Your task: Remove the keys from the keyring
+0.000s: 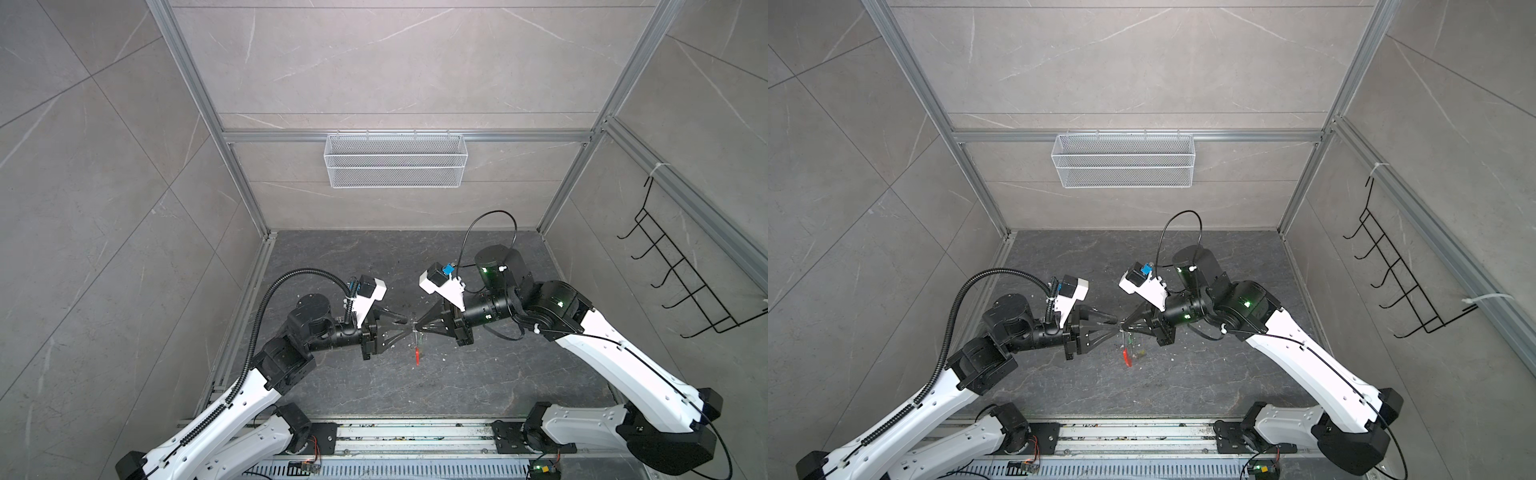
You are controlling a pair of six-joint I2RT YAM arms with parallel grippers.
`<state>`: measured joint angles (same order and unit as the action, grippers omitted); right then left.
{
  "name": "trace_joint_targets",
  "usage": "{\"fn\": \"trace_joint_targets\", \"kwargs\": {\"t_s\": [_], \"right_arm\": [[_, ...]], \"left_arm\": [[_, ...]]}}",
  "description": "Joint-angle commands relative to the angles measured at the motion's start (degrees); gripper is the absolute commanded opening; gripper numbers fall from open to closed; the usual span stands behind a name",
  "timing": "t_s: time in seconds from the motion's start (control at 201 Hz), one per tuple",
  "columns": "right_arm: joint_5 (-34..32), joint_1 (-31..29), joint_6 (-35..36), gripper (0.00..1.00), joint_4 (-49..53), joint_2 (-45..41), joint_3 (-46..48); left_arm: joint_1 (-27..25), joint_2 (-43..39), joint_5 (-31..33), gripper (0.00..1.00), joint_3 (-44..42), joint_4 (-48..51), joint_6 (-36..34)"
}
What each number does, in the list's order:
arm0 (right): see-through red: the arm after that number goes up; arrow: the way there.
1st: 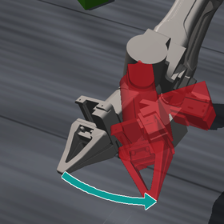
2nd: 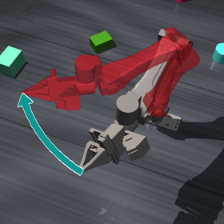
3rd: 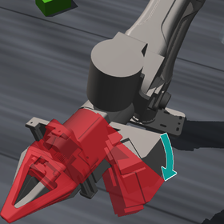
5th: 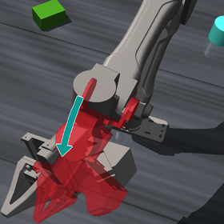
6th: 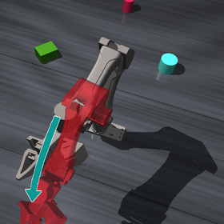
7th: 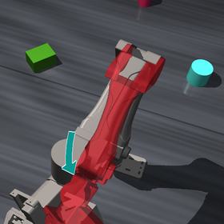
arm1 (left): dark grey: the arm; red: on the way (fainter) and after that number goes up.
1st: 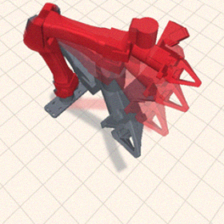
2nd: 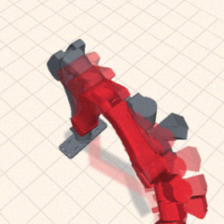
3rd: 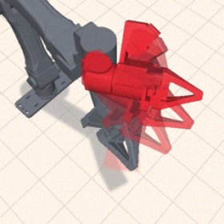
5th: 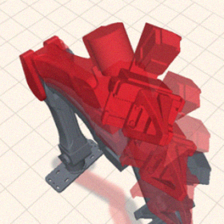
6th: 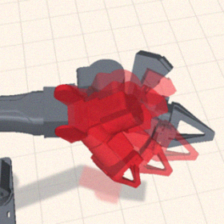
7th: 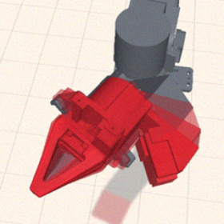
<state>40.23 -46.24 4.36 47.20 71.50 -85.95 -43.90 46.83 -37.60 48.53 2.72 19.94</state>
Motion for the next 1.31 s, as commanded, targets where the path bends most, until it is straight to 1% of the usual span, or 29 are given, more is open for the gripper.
{"fn": "trace_joint_targets", "kwargs": {"t_s": [0.0, 0.08, 0.259, 0.379, 0.483, 0.548, 0.618, 0.732, 0.932, 0.956, 1.026, 1.061, 1.131, 1.196, 1.25, 1.3], "right_arm": [[2.4, 0.2, 1.8, 0.00, 2.2, 0.6, -2.1], [2.3, 0.2, 1.7, 0.00, 2.2, 1.0, -2.3], [2.1, 0.2, 1.0, 0.00, 2.0, 2.0, -3.0], [2.0, 0.2, 0.4, 0.00, 1.4, 2.6, -3.2], [1.9, 0.2, 0.2, 0.00, 1.3, 3.2, -3.5], [1.8, 0.2, 0.3, 0.00, 1.5, 3.5, -3.6], [1.7, 0.1, 0.3, 0.00, 1.5, 3.8, -3.6], [1.4, 0.2, 0.1, 0.00, 1.5, 4.0, -3.7], [0.5, 0.2, -1.8, 0.00, -0.4, 3.3, -3.6], [0.1, 0.2, -2.4, 0.07, -1.3, 2.8, -3.2], [-1.9, 0.2, -5.0, 0.35, -6.7, -0.2, -0.3], [-3.5, 0.2, -6.0, 0.44, -9.5, -2.0, 1.6], [-7.2, 0.1, -8.2, 0.52, -15.6, -6.2, 6.1], [-9.0, 0.1, -9.3, 0.55, -20.3, -9.1, 10.3], [-9.2, 0.1, -9.9, 0.56, -23.5, -10.8, 13.4], [-7.7, 0.1, -10.5, 0.57, -26.3, -11.8, 15.9]], "left_arm": [[-0.1, -0.4, -2.5, 0.31, 2.6, 0.2, -1.8], [-0.1, -0.3, -3.2, 0.28, 2.7, 0.2, -1.9], [-0.1, 0.2, -4.5, 0.26, 2.8, -0.4, -1.7], [-0.1, 0.5, -5.5, 0.22, 2.8, -1.0, -1.4], [-0.1, 0.4, -5.5, 0.21, 2.9, -1.1, -1.3], [-0.1, 0.1, -5.0, 0.20, 2.8, -1.0, -1.4], [-0.1, -0.3, -4.4, 0.16, 2.7, -0.9, -1.7], [-0.1, -0.2, -3.5, 0.00, 2.7, -0.8, -1.7], [-0.1, -1.7, 0.8, 0.00, 1.3, -2.8, -2.0], [-0.1, -2.2, 1.7, 0.00, 0.8, -3.4, -2.1], [0.0, -4.0, 3.2, 0.00, -0.9, -6.0, -2.5], [-0.1, -4.9, 3.7, 0.00, -1.8, -7.5, -2.5], [-0.1, -6.4, 4.3, 0.00, -3.3, -10.2, -2.7], [-0.1, -7.1, 4.5, 0.00, -4.0, -12.1, -2.8], [-0.1, -7.4, 4.2, 0.00, -4.5, -13.6, -2.7], [-0.1, -7.6, 4.1, 0.00, -4.9, -14.8, -2.6]]}}
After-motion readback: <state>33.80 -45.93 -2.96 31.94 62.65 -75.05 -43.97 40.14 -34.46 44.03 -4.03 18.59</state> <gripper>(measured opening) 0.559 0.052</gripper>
